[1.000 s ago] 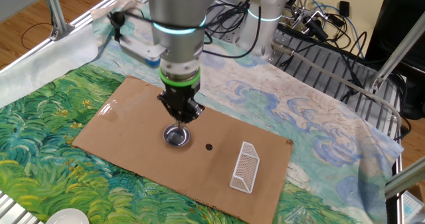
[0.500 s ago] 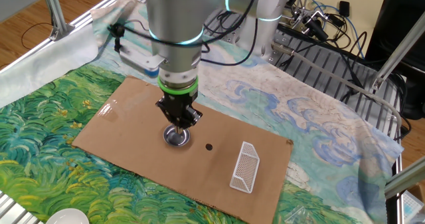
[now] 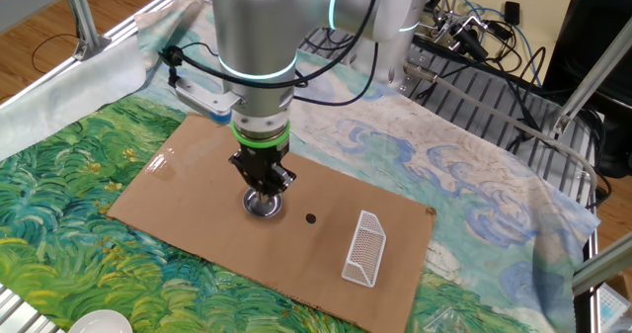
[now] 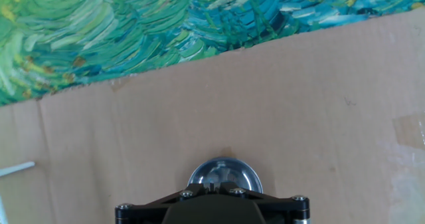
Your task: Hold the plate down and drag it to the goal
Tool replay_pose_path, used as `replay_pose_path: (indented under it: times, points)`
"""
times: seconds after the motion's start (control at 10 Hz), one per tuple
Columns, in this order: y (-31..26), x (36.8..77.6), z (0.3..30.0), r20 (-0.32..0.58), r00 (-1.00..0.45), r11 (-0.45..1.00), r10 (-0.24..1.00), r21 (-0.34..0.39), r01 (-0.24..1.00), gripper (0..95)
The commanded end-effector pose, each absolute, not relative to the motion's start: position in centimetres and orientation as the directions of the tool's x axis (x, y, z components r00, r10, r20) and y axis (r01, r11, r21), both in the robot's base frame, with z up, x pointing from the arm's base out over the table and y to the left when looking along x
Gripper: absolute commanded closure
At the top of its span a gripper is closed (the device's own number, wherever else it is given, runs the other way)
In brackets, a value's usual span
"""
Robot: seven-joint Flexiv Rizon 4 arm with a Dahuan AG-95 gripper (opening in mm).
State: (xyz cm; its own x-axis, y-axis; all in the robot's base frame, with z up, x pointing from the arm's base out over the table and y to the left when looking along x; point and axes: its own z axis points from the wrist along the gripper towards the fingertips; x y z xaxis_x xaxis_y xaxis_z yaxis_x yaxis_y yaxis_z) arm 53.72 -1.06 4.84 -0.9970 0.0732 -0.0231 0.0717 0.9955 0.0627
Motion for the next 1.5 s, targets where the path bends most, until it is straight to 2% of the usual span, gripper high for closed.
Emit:
replay_pose_path:
  times: [0.1,1.5]
  points:
    - [-1.1,53.6,4.6,-0.016,-0.996,0.994,0.092,0.060,0.091,95.0]
    - [-1.9,53.4,1.1,-0.027,-0.995,0.993,0.101,0.065,0.099,95.0]
